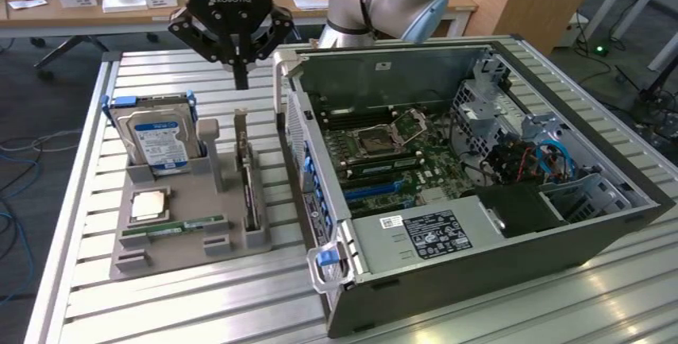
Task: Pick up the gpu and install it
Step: 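Reach for the gpu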
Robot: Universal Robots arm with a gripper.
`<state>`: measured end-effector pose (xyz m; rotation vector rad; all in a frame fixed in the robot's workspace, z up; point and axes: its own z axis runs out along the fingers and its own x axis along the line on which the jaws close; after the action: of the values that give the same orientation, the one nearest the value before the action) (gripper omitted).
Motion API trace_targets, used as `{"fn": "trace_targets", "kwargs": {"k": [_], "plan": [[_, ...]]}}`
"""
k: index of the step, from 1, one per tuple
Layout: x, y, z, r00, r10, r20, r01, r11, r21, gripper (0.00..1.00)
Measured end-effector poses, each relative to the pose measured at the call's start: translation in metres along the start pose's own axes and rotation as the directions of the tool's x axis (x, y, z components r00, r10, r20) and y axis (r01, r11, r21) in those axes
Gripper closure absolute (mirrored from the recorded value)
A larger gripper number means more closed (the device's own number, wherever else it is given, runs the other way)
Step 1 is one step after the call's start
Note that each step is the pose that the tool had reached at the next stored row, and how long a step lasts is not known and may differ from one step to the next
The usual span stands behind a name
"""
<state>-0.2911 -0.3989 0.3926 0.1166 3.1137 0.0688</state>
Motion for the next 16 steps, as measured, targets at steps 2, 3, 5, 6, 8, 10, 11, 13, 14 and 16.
{"fn": "trace_targets", "kwargs": {"k": [2,3,5,6,8,10,11,13,14,16], "plan": [[0.0019,-0.0001,0.0,1.0,0.0,0.0,0.0,1.0,-0.0001,0.89],[0.0028,-0.0002,-0.0001,1.0,0.0,0.0,0.0,1.0,0.0,0.89],[0.0039,-0.0003,-0.0001,1.0,0.0,0.0,0.0,1.0,-0.0001,0.89],[0.0041,-0.0003,-0.0001,1.0,0.0,0.0,0.0,1.0,0.0,0.89],[0.0041,-0.0003,-0.0001,1.0,0.0,0.0,0.0,1.0,-0.0001,0.89],[0.0042,-0.0003,-0.0001,1.0,0.0,0.0,0.0,1.0,-0.0001,0.89],[0.0042,-0.0003,-0.0001,1.0,0.0,0.0,0.0,1.0,0.0,0.89],[0.0046,-0.0003,-0.0001,1.0,0.0,0.0,0.0,1.0,0.0,0.89],[0.0055,-0.0004,-0.0002,1.0,0.0,-0.0001,0.0,1.0,0.0,0.89],[0.0074,-0.0006,-0.0002,1.0,0.0,0.0,0.0,1.0,0.0,0.89]]}}
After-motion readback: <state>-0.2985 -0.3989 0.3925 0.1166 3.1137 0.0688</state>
